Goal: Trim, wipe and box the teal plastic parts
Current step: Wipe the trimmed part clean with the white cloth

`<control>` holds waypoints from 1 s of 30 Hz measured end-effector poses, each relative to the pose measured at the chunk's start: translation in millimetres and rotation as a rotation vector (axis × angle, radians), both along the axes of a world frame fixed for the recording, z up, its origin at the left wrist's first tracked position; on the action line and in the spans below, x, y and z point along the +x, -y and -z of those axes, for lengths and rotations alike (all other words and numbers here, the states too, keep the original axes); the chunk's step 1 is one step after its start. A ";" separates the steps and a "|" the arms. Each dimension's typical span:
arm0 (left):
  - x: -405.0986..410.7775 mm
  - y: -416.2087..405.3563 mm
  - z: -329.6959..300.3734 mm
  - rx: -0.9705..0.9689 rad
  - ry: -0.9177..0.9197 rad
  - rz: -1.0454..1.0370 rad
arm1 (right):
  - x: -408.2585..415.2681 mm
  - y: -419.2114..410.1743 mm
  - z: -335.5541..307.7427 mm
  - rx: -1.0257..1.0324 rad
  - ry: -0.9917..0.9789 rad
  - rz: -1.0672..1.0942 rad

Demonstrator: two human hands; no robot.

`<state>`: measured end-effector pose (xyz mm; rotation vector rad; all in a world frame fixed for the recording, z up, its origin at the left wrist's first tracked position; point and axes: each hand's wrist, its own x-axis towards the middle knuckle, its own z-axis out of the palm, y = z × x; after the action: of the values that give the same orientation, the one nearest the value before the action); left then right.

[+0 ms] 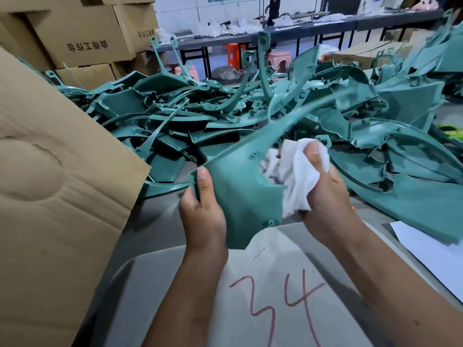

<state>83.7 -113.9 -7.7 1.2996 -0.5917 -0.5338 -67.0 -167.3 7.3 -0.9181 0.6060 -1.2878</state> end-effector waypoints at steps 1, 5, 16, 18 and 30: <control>2.5 -0.3 1.2 0.004 0.105 -0.018 | -0.8 -2.2 0.4 -0.037 -0.065 -0.122; 11.7 -1.8 6.8 -0.008 0.403 -0.046 | -2.2 -7.7 2.0 -0.397 -0.428 -0.295; 51.8 3.7 14.3 0.308 -0.094 0.018 | -31.7 18.9 2.0 -0.368 -0.401 0.181; 39.4 3.5 13.7 0.321 -0.004 -0.014 | -20.2 12.6 4.6 -0.279 -0.188 -0.052; 22.7 4.3 15.2 0.355 0.286 0.064 | -8.5 11.1 -0.6 -0.001 0.054 0.057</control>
<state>106.4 -118.2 -22.9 1.7147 -0.8026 -0.5248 -75.5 -178.4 7.9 -0.8689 0.5928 -1.3597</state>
